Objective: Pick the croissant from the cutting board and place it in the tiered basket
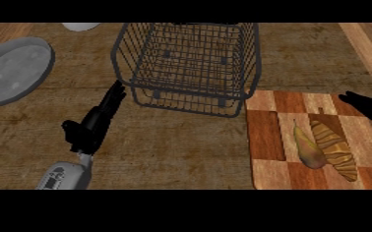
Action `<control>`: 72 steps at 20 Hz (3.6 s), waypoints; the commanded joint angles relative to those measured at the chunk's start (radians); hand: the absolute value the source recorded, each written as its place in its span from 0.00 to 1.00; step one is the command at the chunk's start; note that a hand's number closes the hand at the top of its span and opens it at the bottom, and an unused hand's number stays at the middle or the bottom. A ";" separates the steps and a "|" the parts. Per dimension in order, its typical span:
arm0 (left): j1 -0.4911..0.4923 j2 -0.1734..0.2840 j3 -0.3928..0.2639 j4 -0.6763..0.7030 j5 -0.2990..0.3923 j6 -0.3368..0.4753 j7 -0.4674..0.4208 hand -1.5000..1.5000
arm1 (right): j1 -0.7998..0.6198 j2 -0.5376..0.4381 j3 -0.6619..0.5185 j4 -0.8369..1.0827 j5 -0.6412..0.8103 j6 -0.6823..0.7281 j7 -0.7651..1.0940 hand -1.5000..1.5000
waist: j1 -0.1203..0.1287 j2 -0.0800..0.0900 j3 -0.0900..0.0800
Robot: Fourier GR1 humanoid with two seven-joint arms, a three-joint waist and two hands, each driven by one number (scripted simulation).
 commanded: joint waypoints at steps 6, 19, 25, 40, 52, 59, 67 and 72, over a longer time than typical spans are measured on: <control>0.013 -0.004 0.029 -0.016 -0.024 -0.041 0.007 0.50 | 0.097 0.140 0.009 -0.041 0.280 -0.040 0.030 0.00 | 0.008 0.002 0.003; 0.040 -0.070 0.039 -0.036 -0.085 -0.046 0.010 0.50 | 0.138 0.293 0.040 0.198 0.502 -0.056 -0.139 0.00 | 0.008 0.003 0.002; 0.057 -0.056 0.074 -0.040 -0.087 -0.085 0.009 0.50 | 0.144 0.346 0.021 0.324 0.606 -0.102 -0.194 0.00 | 0.010 0.003 0.002; 0.069 -0.095 0.116 -0.073 -0.138 -0.122 0.033 0.50 | 0.152 0.464 -0.032 0.434 0.757 -0.102 -0.352 0.00 | 0.009 0.003 0.002; 0.029 -0.141 0.124 -0.082 -0.163 -0.098 0.079 0.50 | 0.078 0.516 -0.081 0.522 0.765 -0.230 -0.560 1.00 | 0.008 0.003 0.002; 0.051 -0.132 0.155 -0.066 -0.161 -0.143 0.055 0.50 | 0.032 0.570 -0.104 0.527 0.812 -0.243 -0.570 1.00 | 0.011 0.003 0.002; 0.060 -0.108 0.180 -0.047 -0.151 -0.184 0.021 0.50 | -0.031 0.526 -0.203 0.565 0.865 -0.288 -0.513 1.00 | 0.012 0.003 0.002; 0.014 -0.147 0.173 -0.021 -0.174 -0.126 0.036 0.50 | -0.078 0.612 -0.324 0.427 0.604 -0.241 -0.538 1.00 | -0.003 0.001 0.002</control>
